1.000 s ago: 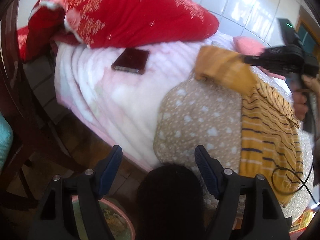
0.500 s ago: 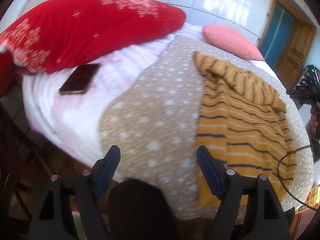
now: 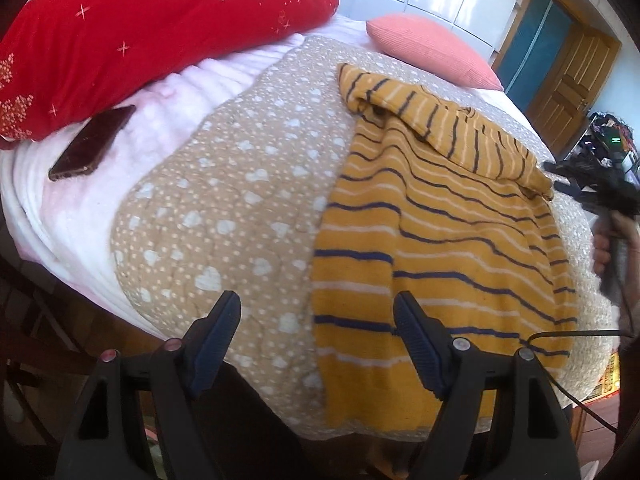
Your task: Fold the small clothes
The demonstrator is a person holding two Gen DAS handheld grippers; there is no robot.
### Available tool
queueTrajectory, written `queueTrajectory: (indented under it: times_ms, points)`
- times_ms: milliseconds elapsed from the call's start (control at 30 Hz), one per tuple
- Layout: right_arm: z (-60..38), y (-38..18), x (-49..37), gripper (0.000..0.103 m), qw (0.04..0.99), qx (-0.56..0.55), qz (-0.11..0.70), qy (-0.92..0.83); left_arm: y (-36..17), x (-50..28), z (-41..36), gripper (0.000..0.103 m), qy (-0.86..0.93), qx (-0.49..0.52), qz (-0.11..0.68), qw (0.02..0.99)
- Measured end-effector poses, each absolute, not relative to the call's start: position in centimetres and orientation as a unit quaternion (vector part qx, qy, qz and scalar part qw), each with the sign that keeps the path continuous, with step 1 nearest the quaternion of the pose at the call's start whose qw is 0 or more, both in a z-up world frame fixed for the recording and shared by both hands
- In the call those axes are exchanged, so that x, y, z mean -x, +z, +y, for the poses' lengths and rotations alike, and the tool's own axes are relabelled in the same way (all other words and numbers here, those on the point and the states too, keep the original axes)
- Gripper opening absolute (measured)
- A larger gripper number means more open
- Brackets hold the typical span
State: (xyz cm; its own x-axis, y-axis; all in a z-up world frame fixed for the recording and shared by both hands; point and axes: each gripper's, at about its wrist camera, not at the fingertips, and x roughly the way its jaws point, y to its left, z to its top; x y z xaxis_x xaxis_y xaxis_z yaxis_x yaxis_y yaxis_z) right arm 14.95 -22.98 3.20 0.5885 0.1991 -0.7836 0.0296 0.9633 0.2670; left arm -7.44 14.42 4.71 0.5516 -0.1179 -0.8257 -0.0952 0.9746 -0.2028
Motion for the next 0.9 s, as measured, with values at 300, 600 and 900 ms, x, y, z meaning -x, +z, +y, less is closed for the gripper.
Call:
queueTrajectory:
  times_ms: [300, 600, 900]
  points:
    - [-22.6, 5.1, -18.3, 0.007, 0.899, -0.051, 0.434, 0.031, 4.6, 5.7, 14.7, 0.078, -0.011, 0.092, 0.459, 0.884]
    - [-26.1, 6.0, -14.0, 0.048, 0.889, -0.178, 0.419, 0.038, 4.1, 6.5, 14.9, 0.078, -0.001, 0.084, 0.468, 0.88]
    - [-31.9, 9.2, -0.8, 0.057, 0.904, -0.126, 0.408, -0.033, 5.9, 10.0, 18.0, 0.078, 0.033, 0.118, 0.444, 0.888]
